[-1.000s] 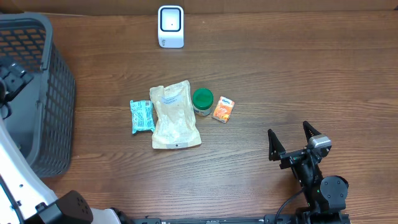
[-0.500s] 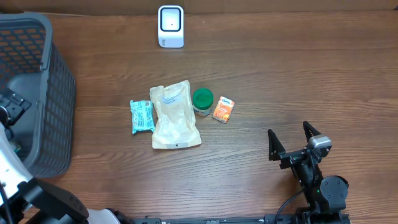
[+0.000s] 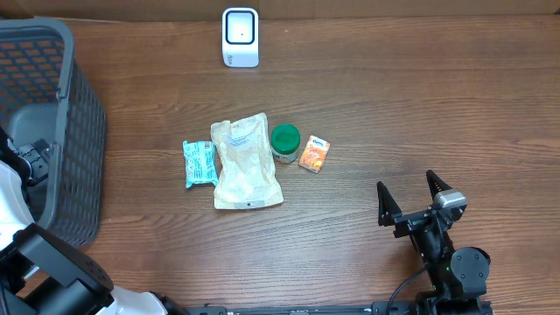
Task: Scan the item barcode
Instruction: 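Move the left gripper back into the basket, then grasp the blue-white Kleenex tissue pack in the basket with left gripper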
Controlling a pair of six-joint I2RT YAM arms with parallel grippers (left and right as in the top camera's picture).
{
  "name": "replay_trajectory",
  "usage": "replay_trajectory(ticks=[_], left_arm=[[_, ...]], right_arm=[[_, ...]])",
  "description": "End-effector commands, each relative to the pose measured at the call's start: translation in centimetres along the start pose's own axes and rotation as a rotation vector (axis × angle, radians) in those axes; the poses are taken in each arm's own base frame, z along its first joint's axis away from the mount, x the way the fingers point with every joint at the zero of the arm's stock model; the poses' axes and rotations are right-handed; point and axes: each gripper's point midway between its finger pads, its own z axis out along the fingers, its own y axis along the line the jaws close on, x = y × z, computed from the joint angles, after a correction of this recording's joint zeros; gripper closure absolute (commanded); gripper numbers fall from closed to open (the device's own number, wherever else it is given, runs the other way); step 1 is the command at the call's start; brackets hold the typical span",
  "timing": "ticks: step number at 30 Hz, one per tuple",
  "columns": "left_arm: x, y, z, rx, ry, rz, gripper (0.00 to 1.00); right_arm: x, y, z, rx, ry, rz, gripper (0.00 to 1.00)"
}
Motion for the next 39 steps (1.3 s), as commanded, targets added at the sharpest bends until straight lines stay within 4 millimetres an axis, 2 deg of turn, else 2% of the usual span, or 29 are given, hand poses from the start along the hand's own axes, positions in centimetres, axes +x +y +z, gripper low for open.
replay_trajectory(ticks=[1, 6, 11, 16, 22, 33, 35, 39], left_arm=[[0.0, 0.4, 0.4, -0.012, 0.002, 0.149, 0.00], [0.0, 0.5, 0.4, -0.021, 0.003, 0.239, 0.00], [0.0, 1.7, 0.6, -0.089, 0.019, 0.311, 0.00], [1.1, 3.1, 2.2, -0.166, 0.097, 0.405, 0.02], [2.4, 4.5, 4.2, -0.232, 0.181, 0.418, 0.01], [3.4, 7.4, 5.7, -0.259, 0.226, 0.359, 0.00], [3.2, 7.4, 6.0, -0.253, 0.216, 0.353, 0.03], [3.0, 6.9, 6.4, -0.228, 0.200, 0.349, 0.18]], right_arm=[[0.2, -0.2, 0.0, 0.009, -0.004, -0.001, 0.00], [0.2, -0.2, 0.0, 0.009, -0.003, -0.001, 0.00], [0.2, -0.2, 0.0, 0.009, -0.003, -0.001, 0.00], [0.2, -0.2, 0.0, 0.009, -0.003, -0.001, 0.00], [0.2, -0.2, 0.0, 0.009, -0.004, -0.001, 0.00], [0.2, -0.2, 0.0, 0.009, -0.003, -0.001, 0.00], [0.2, -0.2, 0.0, 0.009, -0.003, -0.001, 0.00], [0.2, -0.2, 0.0, 0.009, -0.003, -0.001, 0.00]])
